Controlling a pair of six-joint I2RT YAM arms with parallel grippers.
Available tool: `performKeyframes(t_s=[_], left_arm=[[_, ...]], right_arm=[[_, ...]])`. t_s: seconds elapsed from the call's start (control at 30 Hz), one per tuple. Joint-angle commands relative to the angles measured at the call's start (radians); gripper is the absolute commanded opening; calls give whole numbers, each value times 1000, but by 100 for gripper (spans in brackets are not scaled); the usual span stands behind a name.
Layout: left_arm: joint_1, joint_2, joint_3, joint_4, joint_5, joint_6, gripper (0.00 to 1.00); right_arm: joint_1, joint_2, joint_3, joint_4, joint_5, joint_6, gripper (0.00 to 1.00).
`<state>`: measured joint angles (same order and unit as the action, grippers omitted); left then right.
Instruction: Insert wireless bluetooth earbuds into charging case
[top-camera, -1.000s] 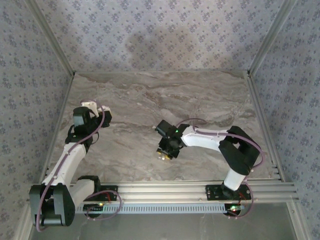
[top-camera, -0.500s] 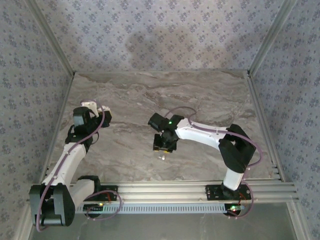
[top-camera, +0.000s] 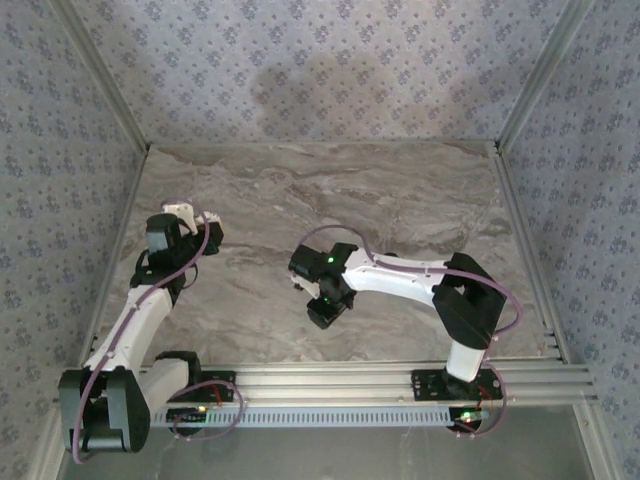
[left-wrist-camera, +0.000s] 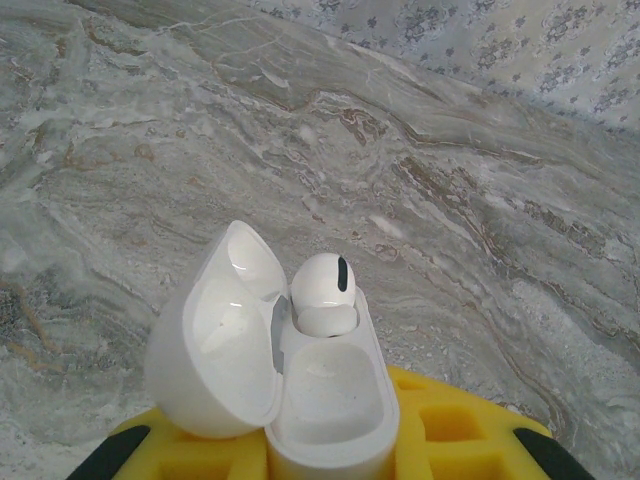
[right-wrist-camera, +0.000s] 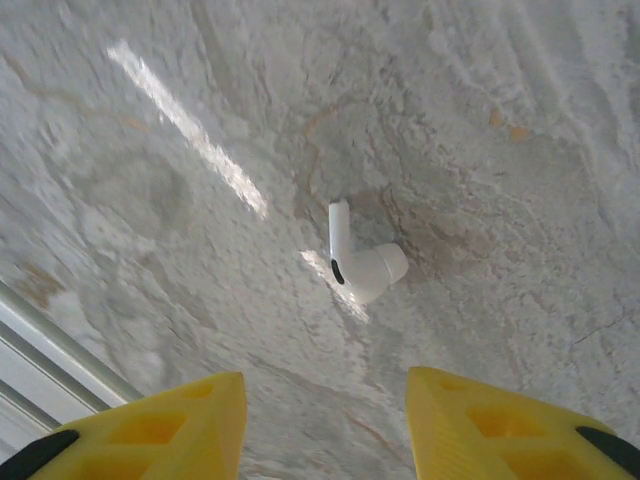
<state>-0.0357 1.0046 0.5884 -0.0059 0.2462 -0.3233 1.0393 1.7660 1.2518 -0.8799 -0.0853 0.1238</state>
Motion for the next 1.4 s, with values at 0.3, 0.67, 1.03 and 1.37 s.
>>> performKeyframes(t_s=[0.3,0.67,1.03,1.37], left_arm=[[-8,-13,44,-32,0,14,11],[-10,-24,45,-49,-7,21,11],[-11,-22,48,-48,-7,15,11],[-12,-29,44,-49,-9,14,11]], right_arm=[[4,42,-47,73,42,-225,47],[-27,76,-86,167,14,-185,36],[-146,36,-94,258,-75,23,35],[-198,-107,-148,222,-85,-23,45]])
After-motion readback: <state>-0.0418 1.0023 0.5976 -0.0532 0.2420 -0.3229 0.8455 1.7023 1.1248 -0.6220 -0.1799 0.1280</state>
